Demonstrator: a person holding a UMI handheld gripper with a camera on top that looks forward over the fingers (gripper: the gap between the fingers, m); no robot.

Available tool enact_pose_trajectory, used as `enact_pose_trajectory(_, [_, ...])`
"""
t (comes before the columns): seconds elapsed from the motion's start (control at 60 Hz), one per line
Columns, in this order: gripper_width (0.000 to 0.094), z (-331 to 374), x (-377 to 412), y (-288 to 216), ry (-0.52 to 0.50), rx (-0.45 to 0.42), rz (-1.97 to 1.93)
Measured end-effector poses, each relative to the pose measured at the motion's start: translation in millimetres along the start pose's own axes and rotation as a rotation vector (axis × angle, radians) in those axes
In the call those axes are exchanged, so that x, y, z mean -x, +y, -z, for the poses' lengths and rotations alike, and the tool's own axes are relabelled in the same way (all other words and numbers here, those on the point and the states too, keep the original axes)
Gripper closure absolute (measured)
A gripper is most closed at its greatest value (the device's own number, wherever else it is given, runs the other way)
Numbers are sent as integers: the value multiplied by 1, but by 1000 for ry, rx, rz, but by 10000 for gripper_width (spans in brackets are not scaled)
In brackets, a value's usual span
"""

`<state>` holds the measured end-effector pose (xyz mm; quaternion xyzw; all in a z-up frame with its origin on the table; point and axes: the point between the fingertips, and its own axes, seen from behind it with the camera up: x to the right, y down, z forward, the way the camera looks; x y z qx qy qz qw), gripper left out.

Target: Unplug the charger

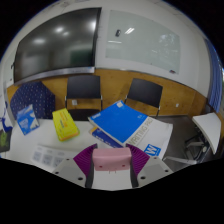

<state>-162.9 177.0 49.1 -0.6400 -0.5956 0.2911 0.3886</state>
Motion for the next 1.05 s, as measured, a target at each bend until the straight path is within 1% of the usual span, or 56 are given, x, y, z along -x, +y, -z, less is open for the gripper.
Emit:
enact_pose_trajectory(0.15, [337, -25, -1, 39, -22, 94, 27])
enact_pose_trajectory(0.183, [289, -27, -1, 45, -22, 107, 29])
enact_pose_trajectory(0.2, [216, -27, -2, 46, -19, 112, 29])
enact_pose_trajectory(0.25, [61, -22, -4, 45, -13, 120, 30])
enact_pose_trajectory(0.3, [109, -10, -7, 39, -10, 113, 7])
enact_pose_trajectory(0.383, [70, 29, -4, 24, -31, 118, -32])
enact_pose_trajectory(0.55, [77, 162, -1, -2, -58, 160, -32])
enact_pose_trajectory(0.6, [87, 205, 2, -3, -70, 181, -30])
enact_pose_trajectory(0.633, [77, 231, 3, -3, -74, 189, -34])
enact_pose_trajectory(0.75, [81, 296, 6, 1, -71, 192, -52])
enact_pose_trajectory(0.867, [77, 321, 7, 8, -65, 180, -36])
enact_pose_trajectory(1.05, [81, 317, -7, 18, -18, 179, -27])
